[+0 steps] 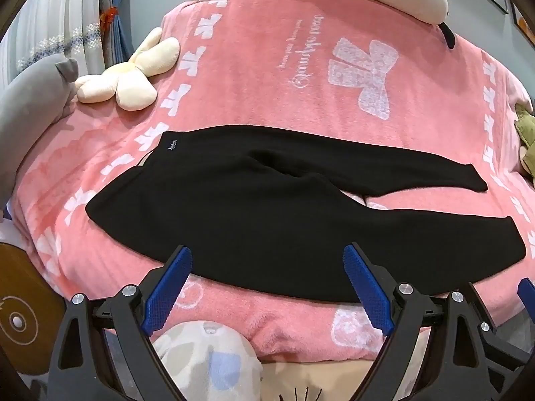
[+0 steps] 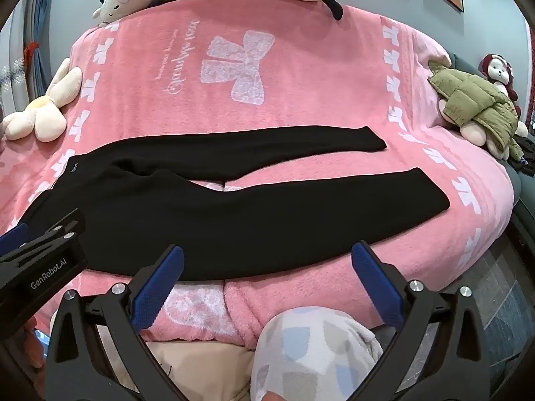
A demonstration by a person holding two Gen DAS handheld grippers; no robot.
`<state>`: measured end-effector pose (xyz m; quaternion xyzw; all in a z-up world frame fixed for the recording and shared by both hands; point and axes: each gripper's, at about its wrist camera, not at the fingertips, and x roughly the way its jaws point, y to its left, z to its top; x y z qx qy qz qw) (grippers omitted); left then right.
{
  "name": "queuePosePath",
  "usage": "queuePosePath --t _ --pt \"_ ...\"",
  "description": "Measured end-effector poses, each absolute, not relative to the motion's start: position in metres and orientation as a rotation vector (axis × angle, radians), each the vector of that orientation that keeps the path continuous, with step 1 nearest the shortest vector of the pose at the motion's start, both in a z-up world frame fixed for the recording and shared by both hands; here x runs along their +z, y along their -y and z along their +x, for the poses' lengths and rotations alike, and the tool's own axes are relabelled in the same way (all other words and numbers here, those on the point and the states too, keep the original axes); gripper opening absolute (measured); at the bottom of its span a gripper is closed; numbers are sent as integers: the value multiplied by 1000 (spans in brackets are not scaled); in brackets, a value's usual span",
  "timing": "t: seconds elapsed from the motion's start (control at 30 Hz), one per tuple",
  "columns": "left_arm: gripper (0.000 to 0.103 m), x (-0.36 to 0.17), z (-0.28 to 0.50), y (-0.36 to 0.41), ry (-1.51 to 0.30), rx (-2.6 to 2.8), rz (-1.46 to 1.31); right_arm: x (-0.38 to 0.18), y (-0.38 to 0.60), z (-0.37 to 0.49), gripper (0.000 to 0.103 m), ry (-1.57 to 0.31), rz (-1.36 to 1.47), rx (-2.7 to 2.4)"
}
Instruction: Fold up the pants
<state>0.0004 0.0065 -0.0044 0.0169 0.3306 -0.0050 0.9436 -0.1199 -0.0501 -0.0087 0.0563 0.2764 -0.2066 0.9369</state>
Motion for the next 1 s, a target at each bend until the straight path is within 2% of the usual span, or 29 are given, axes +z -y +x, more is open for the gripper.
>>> queuePosePath --t 0.5,1.0 --pt "90 10 3 -1 -680 3 47 15 64 -117 98 -568 125 -409" --pt "90 8 34 -1 -716 10 76 15 70 -87 98 -607 122 -398"
